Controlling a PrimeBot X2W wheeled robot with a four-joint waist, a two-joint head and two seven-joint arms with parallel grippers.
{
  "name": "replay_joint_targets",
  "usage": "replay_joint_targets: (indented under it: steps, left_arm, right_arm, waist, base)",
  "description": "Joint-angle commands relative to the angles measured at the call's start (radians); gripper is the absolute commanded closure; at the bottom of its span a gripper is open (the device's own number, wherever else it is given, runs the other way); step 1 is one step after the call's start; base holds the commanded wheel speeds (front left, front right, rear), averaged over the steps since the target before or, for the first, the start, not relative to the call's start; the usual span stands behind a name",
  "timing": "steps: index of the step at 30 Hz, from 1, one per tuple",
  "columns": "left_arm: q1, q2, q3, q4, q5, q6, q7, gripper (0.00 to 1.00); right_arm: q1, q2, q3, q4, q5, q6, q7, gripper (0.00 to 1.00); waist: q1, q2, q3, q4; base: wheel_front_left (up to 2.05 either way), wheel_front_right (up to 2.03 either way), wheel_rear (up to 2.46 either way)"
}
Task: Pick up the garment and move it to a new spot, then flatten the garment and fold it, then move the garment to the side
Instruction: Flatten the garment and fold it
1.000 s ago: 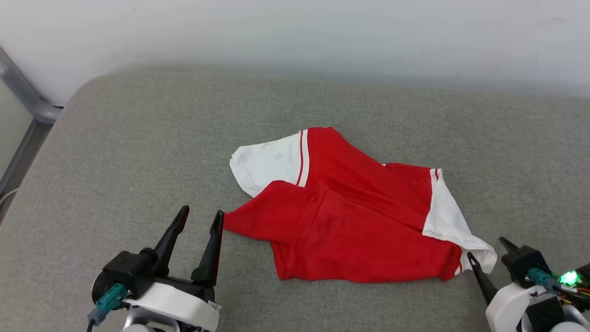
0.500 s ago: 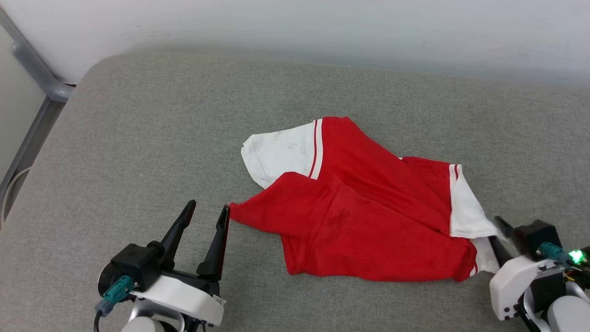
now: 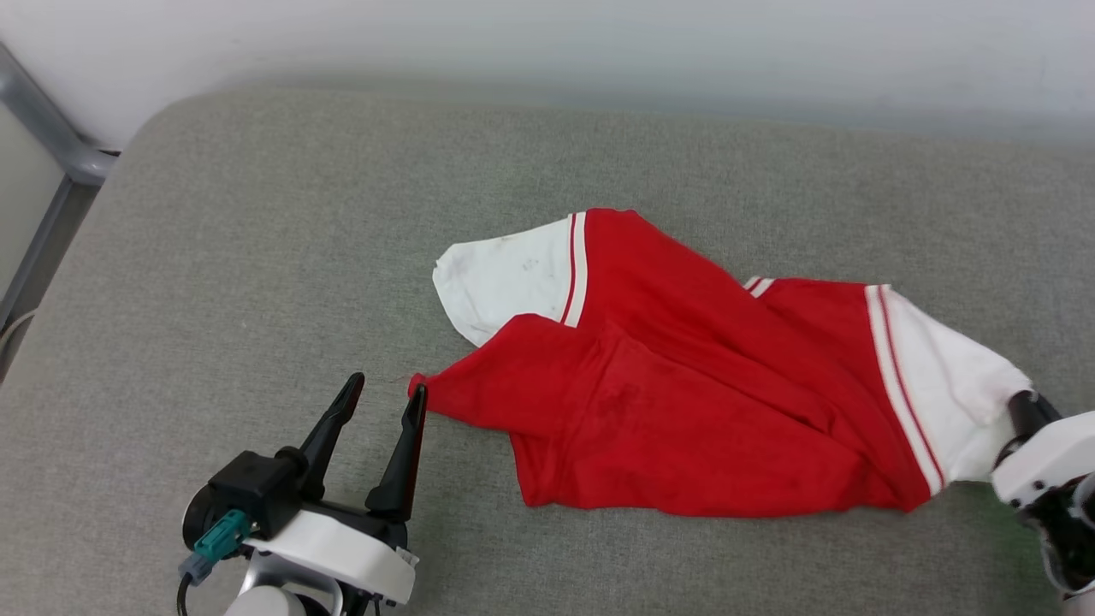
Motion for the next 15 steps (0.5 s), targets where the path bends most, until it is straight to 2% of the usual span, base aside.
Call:
replay_joint_targets:
  steps: [1, 2, 3, 4, 5, 6, 15]
  left_arm:
    - [-0.022, 0.002, -0.004, 0.003, 0.007, -0.004, -0.003, 0.0]
    - [-0.026, 0.002, -0.007, 0.005, 0.006, -0.005, -0.003, 0.0]
    - [-0.029, 0.002, -0.008, 0.007, 0.006, -0.006, -0.003, 0.0]
    - [-0.033, 0.002, -0.01, 0.011, 0.005, -0.008, -0.003, 0.0]
    - [-0.038, 0.003, -0.012, 0.015, 0.004, -0.007, -0.003, 0.0]
    - [-0.042, 0.002, -0.014, 0.019, 0.005, -0.008, -0.003, 0.0]
    - [-0.056, -0.001, -0.008, 0.04, 0.004, -0.012, -0.003, 0.0]
  right_arm:
    - [-0.033, -0.003, -0.054, 0.038, 0.019, -0.001, 0.038, 1.0]
    - [-0.048, -0.001, -0.08, 0.064, 0.028, -0.001, 0.063, 1.0]
    - [-0.064, -0.003, -0.093, 0.082, 0.027, -0.001, 0.08, 0.89]
    - [-0.081, -0.007, -0.107, 0.098, 0.024, -0.001, 0.093, 0.67]
    - [-0.095, -0.009, -0.127, 0.116, 0.024, -0.001, 0.098, 0.14]
    - [-0.105, -0.014, -0.138, 0.131, 0.021, -0.001, 0.102, 0.0]
    - [-0.175, -0.047, -0.236, 0.209, -0.089, -0.001, 0.028, 0.0]
  waist:
    - [-0.0001, 0.0, 0.023, -0.001]
    - [-0.0001, 0.0, 0.03, 0.0]
    - [-0.0001, 0.0, 0.036, 0.001]
    - [-0.0001, 0.0, 0.043, 0.002]
    - [-0.0001, 0.0, 0.048, 0.004]
    - [-0.0001, 0.0, 0.05, 0.005]
    - [-0.0001, 0.0, 0.032, 0.013]
  base:
    - [0.0, 0.0, 0.0]
    - [0.0, 0.0, 0.0]
    - [0.0, 0.0, 0.0]
    - [0.0, 0.0, 0.0]
    - [0.0, 0.0, 0.0]
    - [0.0, 0.0, 0.0]
    - [0.0, 0.0, 0.0]
